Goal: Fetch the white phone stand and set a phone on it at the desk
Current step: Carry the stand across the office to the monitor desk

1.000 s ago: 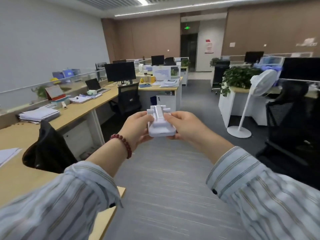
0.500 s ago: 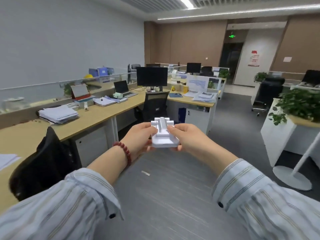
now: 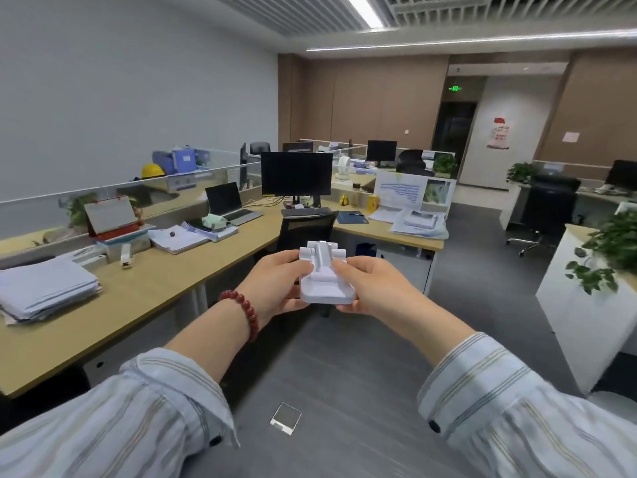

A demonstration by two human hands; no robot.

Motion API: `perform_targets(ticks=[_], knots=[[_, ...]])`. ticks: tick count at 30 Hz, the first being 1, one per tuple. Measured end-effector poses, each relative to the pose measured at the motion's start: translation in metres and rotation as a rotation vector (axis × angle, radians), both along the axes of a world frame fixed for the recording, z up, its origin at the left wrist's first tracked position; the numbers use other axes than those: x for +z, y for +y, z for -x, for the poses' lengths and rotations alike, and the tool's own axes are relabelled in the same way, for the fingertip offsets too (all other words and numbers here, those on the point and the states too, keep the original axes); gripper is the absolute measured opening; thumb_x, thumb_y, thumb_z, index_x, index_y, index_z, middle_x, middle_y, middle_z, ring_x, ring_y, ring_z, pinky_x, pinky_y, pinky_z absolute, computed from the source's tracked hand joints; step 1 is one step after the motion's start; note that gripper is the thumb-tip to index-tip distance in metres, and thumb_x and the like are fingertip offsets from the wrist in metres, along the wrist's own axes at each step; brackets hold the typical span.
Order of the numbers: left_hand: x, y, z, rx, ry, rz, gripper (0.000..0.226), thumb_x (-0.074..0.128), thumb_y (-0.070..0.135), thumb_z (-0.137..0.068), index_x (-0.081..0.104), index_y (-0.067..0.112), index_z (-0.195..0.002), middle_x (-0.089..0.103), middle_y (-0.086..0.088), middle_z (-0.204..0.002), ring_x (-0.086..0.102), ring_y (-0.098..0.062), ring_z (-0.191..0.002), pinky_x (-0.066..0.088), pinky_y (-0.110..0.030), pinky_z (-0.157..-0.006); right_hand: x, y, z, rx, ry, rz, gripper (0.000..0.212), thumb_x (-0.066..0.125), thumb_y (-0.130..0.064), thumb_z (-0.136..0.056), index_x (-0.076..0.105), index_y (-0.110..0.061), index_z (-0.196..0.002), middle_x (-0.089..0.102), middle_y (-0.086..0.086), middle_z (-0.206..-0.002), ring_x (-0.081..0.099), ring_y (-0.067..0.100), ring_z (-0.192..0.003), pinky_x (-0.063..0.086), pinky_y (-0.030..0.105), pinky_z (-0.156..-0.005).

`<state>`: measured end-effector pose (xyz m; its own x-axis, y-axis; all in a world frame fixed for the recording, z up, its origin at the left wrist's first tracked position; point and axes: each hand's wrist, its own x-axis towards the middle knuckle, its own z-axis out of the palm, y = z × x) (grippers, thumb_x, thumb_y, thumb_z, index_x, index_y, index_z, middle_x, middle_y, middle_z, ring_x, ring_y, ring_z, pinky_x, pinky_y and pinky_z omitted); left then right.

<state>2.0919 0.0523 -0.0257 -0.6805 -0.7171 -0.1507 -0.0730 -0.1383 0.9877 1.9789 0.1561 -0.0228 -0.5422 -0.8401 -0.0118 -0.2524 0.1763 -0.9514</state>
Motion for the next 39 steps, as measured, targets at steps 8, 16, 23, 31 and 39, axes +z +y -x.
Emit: perform_targets(ticks=[8, 16, 23, 31, 39], knots=[[-0.019, -0.125, 0.142, 0.044, -0.038, 0.018, 0.016, 0.052, 0.014, -0.093, 0.054, 0.023, -0.106, 0.062, -0.007, -0.11, 0.062, -0.013, -0.081, 0.05, -0.021, -0.05, -0.028, -0.133, 0.138, -0.037, -0.046, 0.046, 0.034, 0.051, -0.036, -0.093, 0.058, -0.018, -0.121, 0.066, 0.004, -0.11, 0.065, 0.016, -0.093, 0.054, 0.021, -0.059], [-0.016, -0.269, 0.325, 0.064, -0.063, 0.02, 0.019, 0.052, 0.014, -0.093, 0.049, 0.023, -0.109, 0.056, -0.001, -0.095, 0.059, -0.013, -0.079, 0.051, -0.022, -0.052, -0.032, -0.287, 0.326, -0.053, -0.018, 0.02, 0.044, 0.052, -0.038, -0.092, 0.053, -0.015, -0.13, 0.061, 0.007, -0.118, 0.062, 0.018, -0.095, 0.051, 0.018, -0.053], [-0.019, -0.396, 0.455, 0.055, -0.081, 0.019, 0.01, 0.05, 0.014, -0.094, 0.049, 0.024, -0.097, 0.055, 0.001, -0.09, 0.059, -0.012, -0.077, 0.052, -0.022, -0.053, -0.032, -0.411, 0.453, -0.054, -0.035, -0.003, 0.042, 0.051, -0.037, -0.093, 0.054, -0.015, -0.128, 0.061, 0.007, -0.115, 0.062, 0.017, -0.093, 0.051, 0.018, -0.053], [-0.042, -0.56, 0.609, -0.002, -0.06, 0.012, 0.018, 0.052, 0.013, -0.092, 0.047, 0.024, -0.105, 0.056, -0.002, -0.094, 0.06, -0.016, -0.084, 0.054, -0.025, -0.057, -0.049, -0.565, 0.597, -0.117, 0.008, -0.023, 0.045, 0.051, -0.035, -0.093, 0.047, -0.017, -0.134, 0.057, 0.005, -0.12, 0.059, 0.017, -0.094, 0.056, 0.021, -0.06], [-0.03, -0.694, 0.768, -0.092, -0.013, 0.032, 0.022, 0.054, 0.012, -0.091, 0.052, 0.021, -0.112, 0.058, -0.006, -0.103, 0.064, -0.017, -0.083, 0.056, -0.025, -0.056, -0.036, -0.689, 0.751, -0.191, -0.013, 0.006, 0.042, 0.051, -0.034, -0.092, 0.052, -0.015, -0.129, 0.059, 0.009, -0.118, 0.061, 0.024, -0.097, 0.054, 0.027, -0.063]])
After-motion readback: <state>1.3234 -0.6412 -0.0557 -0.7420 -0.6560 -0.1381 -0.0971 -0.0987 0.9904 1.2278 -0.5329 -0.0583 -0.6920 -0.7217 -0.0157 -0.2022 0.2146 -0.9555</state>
